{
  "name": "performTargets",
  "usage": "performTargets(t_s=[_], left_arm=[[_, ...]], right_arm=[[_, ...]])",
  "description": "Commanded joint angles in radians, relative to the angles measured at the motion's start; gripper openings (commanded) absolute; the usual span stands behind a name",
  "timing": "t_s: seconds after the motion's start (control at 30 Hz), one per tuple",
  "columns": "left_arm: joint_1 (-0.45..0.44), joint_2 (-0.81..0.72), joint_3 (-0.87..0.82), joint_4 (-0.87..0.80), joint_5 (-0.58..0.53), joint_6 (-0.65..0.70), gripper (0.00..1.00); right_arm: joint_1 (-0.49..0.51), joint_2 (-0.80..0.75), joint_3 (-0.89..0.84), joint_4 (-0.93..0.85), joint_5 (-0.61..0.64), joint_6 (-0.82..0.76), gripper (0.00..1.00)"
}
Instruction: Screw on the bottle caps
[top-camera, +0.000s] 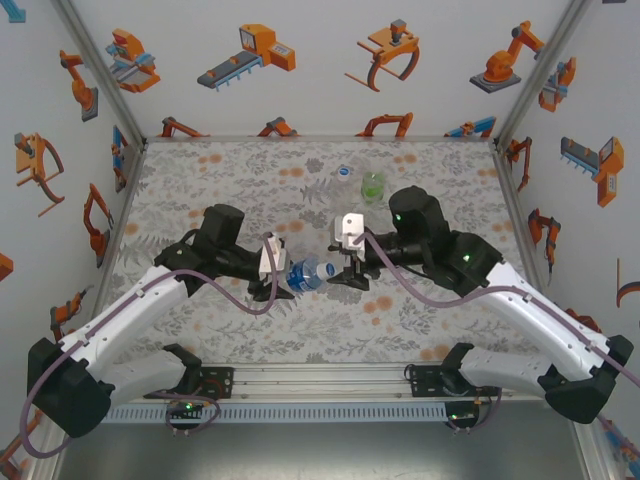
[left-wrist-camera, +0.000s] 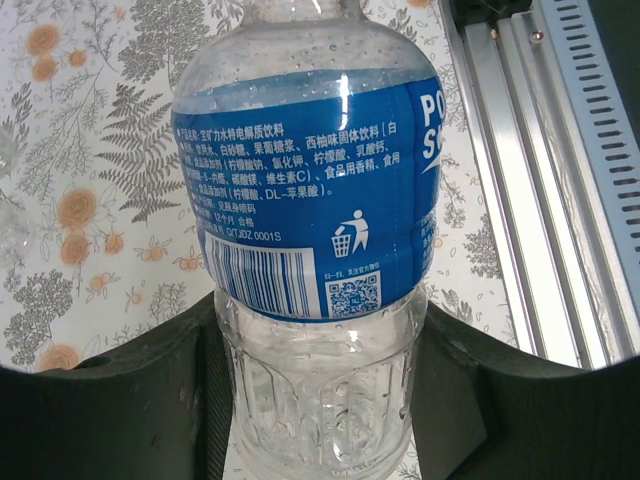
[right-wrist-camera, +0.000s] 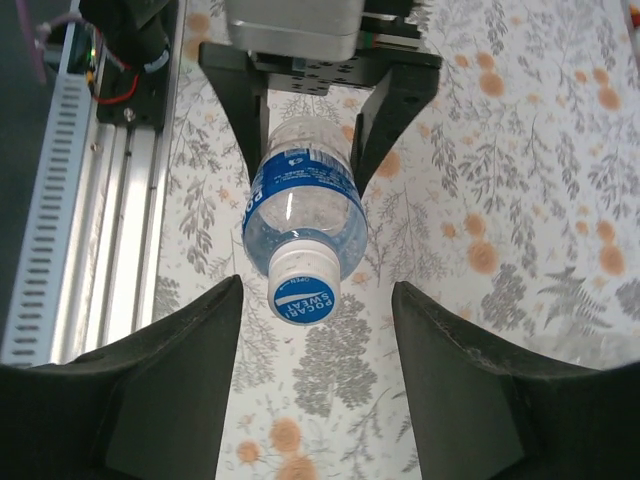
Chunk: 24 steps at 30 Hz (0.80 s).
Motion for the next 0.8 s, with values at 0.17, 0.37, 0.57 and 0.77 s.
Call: performTargets(t_s=[0.17,0.37,0.57,0.77], left_arm=[[-0.004,-0.004,0.040,-0.028,0.062,0.033,0.00],[-0.004,-0.003,0.040,-0.029,0.061,0.033,0.00],[-0.004,0.000,0.043,-0.034,0.054,0.033,0.00],[-0.003,0.002,0.045,-0.034,0.050,0.029,0.00]], right_arm=[[-0.002,0.004,-0.054,0.027,-0.072,-0.134,0.47],[-0.002,0.001,-0.066,0.042,-0.070,-0.118,0.38],[-0.003,-0.007,-0.078,0.077,-0.070,0.051,0.18],[0.000,-0.022,-0.117,0.179,0.011,0.475,0.00]])
